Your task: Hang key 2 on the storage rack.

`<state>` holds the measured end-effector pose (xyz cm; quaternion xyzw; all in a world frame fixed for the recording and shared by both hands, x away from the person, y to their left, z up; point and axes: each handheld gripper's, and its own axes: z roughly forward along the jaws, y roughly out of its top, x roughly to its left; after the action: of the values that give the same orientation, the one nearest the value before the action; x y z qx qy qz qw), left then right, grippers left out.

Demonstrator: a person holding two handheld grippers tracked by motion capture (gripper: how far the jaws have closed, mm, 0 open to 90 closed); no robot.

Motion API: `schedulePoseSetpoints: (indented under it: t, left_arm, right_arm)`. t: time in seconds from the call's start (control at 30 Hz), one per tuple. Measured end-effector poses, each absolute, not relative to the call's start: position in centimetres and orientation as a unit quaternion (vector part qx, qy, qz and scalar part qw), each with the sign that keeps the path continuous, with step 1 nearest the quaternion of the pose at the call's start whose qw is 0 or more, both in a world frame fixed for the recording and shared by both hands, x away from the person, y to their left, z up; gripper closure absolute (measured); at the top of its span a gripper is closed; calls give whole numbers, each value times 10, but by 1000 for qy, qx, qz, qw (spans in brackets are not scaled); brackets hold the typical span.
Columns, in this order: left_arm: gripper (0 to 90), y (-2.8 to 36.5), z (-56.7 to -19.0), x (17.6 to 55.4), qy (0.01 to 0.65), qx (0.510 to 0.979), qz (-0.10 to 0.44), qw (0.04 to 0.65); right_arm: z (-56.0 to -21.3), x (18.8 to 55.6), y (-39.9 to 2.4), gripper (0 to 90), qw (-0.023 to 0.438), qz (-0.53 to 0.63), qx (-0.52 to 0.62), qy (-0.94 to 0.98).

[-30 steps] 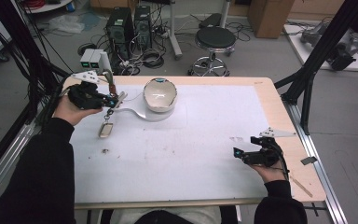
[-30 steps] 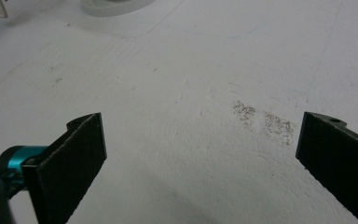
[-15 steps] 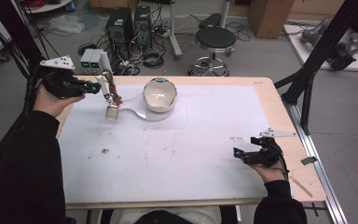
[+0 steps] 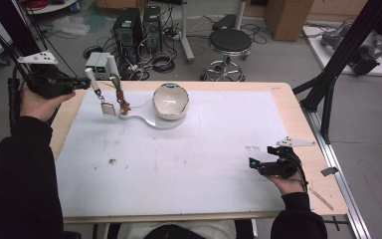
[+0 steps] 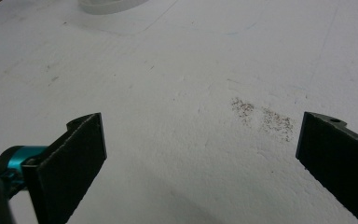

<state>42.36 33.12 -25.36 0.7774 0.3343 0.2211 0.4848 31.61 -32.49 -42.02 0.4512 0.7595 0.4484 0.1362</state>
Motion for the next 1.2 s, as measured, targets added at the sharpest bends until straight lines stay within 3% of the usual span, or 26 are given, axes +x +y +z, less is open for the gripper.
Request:
schedulePoseSetpoints:
  t: [0.4, 1.2]
  left_arm:
    - [868, 345, -234, 435, 367, 750, 274, 477]
    - [868, 332, -250, 470, 358, 762, 286, 458]
  right_arm:
    - [-421, 316, -323, 6, 134, 445, 450, 763]
    - [-425, 315, -328, 6, 131, 442, 459, 759]
